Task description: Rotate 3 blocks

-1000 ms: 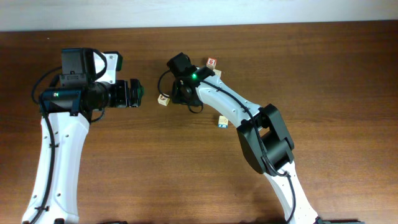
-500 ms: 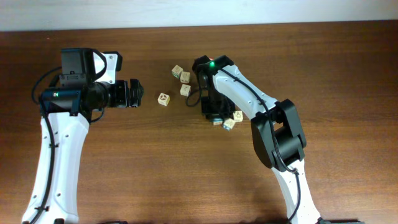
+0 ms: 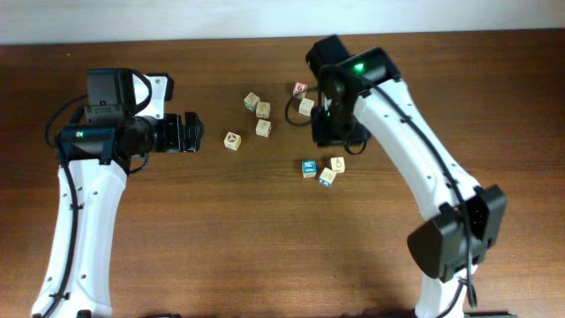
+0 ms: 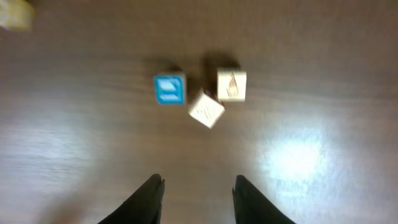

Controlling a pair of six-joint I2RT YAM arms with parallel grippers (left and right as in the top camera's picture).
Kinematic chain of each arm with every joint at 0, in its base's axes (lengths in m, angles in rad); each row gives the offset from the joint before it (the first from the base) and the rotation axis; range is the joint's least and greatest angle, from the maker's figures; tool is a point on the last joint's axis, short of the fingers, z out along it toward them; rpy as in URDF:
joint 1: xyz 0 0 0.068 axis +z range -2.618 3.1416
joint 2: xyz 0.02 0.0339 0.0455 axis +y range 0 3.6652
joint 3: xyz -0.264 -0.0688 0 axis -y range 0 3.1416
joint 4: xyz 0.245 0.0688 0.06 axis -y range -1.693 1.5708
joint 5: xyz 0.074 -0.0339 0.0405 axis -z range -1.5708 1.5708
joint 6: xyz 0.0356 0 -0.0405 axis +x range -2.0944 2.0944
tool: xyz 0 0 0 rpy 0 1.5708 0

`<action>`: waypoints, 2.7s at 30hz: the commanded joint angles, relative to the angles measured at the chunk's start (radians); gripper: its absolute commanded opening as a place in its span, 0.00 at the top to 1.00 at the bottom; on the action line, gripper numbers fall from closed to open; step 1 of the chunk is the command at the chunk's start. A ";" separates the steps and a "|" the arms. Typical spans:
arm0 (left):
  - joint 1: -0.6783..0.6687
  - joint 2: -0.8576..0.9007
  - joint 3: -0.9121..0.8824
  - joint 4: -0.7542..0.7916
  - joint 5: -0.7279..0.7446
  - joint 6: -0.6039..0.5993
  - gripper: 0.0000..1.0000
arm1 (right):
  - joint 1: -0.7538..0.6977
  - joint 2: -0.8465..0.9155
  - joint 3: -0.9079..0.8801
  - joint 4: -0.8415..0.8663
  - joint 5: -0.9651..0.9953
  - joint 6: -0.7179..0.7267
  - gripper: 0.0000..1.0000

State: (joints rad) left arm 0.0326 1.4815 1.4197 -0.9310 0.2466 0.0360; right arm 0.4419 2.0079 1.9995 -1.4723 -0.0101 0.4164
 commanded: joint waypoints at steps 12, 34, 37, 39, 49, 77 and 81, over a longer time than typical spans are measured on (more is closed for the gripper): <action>-0.002 0.002 0.019 0.001 -0.006 -0.006 0.01 | 0.002 0.045 -0.552 0.426 0.031 -0.002 0.82; -0.002 0.002 0.019 0.001 -0.006 -0.006 0.01 | -0.193 0.056 -0.463 0.642 0.031 -0.253 0.93; -0.002 0.002 0.019 0.001 -0.006 -0.006 0.01 | -0.193 0.100 -0.463 0.656 -0.051 -0.255 0.93; -0.002 0.002 0.019 0.001 -0.006 -0.006 0.01 | -0.193 0.108 -0.463 0.622 -0.116 -0.251 0.92; -0.002 0.002 0.019 0.001 -0.006 -0.006 0.01 | -0.108 0.110 -0.463 0.481 -0.231 -0.022 0.93; -0.002 0.002 0.019 0.093 0.034 -0.006 0.01 | 0.103 0.159 -0.367 0.588 -0.274 -0.371 0.91; -0.002 0.002 0.019 0.092 0.035 -0.006 0.01 | 0.103 0.159 -0.367 0.542 -0.296 -0.478 0.91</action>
State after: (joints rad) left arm 0.0326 1.4815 1.4204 -0.8410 0.2661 0.0360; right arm 0.5377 2.1632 1.6352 -0.8970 -0.2726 0.0299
